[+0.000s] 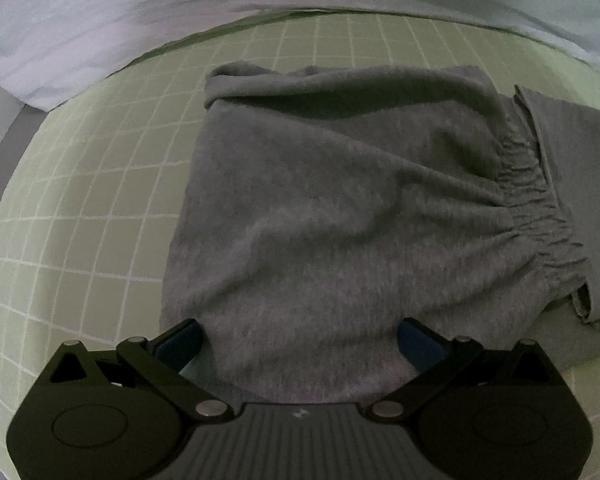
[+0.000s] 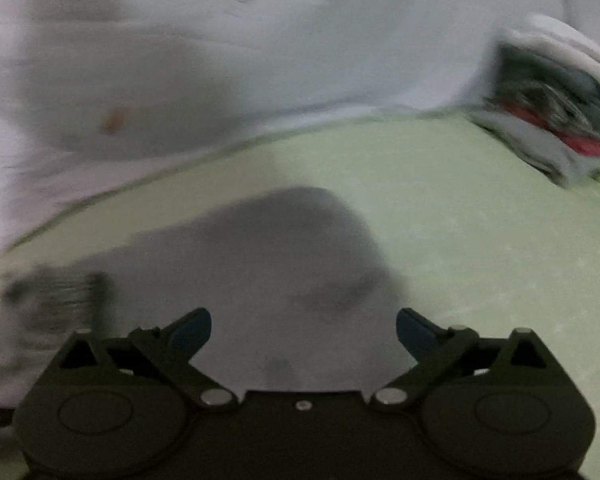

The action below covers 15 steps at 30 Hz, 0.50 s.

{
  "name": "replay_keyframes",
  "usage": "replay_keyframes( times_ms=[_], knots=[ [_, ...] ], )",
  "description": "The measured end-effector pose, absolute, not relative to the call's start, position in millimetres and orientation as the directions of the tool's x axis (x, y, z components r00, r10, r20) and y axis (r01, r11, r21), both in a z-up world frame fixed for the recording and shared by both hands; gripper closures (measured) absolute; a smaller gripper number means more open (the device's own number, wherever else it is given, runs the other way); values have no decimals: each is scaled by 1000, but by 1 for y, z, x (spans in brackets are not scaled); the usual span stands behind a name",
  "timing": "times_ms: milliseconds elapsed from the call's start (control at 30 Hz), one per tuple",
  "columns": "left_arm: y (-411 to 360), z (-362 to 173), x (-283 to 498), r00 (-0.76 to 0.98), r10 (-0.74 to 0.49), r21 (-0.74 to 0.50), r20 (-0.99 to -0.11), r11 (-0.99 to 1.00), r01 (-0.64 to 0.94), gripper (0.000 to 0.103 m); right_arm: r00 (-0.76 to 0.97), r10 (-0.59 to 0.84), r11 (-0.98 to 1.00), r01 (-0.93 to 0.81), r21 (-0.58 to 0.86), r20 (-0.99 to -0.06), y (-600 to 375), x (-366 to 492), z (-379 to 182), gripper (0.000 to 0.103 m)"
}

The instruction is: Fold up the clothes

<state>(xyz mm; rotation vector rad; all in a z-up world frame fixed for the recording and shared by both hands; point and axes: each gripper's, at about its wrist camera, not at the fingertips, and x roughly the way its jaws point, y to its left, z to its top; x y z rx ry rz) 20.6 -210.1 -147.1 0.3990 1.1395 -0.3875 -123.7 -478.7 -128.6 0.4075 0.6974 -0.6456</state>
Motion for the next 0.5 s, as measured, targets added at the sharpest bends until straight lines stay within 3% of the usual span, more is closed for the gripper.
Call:
replay_keyframes(
  times_ms=[100,200,300,333,367,500],
  knots=[
    [-211,-148,23,357,-89,110,-930,859,500,0,532,-374,711,691,134,-759,-499,-120,-145,4],
    [-211,-148,27,340,-90,99,-936,860,501,0,520,-352,709,691,140,-778,-504,-120,-149,15],
    [-209,-150,29,330,-96,85,-939,866,493,0,514,-363,724,680,112,-777,-502,-120,-146,50],
    [-209,-150,29,329,-95,85,-940,866,493,0,518,-362,730,675,109,-775,-501,-121,-145,79],
    [-209,-150,29,328,-95,84,-940,866,492,0,529,-344,722,677,142,-775,-503,-124,-144,89],
    [-211,-149,33,312,-87,85,-946,863,498,0,564,-324,705,679,205,-759,-505,-128,-133,92]
  ],
)
